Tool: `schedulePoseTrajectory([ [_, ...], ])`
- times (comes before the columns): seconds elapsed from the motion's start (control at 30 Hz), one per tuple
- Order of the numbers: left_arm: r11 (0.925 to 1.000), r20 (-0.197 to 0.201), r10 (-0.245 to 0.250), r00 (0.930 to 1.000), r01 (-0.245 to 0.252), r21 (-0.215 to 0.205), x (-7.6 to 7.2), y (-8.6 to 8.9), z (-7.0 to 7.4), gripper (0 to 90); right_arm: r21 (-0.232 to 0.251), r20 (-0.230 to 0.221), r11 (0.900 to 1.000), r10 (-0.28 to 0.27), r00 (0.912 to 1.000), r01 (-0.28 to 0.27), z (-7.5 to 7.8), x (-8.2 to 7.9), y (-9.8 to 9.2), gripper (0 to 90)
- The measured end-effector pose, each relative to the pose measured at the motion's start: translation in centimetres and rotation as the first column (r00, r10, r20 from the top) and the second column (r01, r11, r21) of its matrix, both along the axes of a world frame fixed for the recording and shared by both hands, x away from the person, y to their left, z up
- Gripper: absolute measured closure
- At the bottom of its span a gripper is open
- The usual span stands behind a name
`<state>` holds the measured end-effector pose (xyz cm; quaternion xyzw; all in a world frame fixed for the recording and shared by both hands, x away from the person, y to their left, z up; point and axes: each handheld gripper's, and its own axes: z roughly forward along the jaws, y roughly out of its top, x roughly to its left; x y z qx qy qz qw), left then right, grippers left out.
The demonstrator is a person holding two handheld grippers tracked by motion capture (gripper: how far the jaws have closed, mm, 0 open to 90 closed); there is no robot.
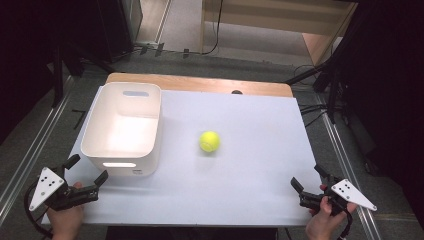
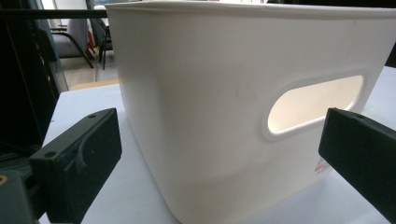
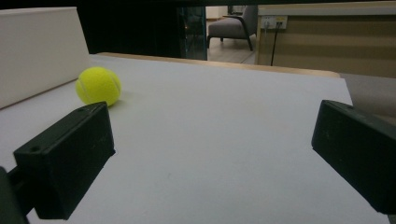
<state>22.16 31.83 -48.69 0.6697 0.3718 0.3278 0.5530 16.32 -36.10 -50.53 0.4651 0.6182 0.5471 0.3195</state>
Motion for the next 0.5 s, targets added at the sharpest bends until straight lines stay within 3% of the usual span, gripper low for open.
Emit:
schedulePoseTrajectory([
  [0.5, 1.0, -0.004, 0.0, 1.0, 0.0, 0.001, 0.01, -0.12, -0.01, 0.0, 0.008, 0.01, 1.0, -0.026, 0.9996, 0.026, 0.54, 0.56, 0.58, 0.0],
])
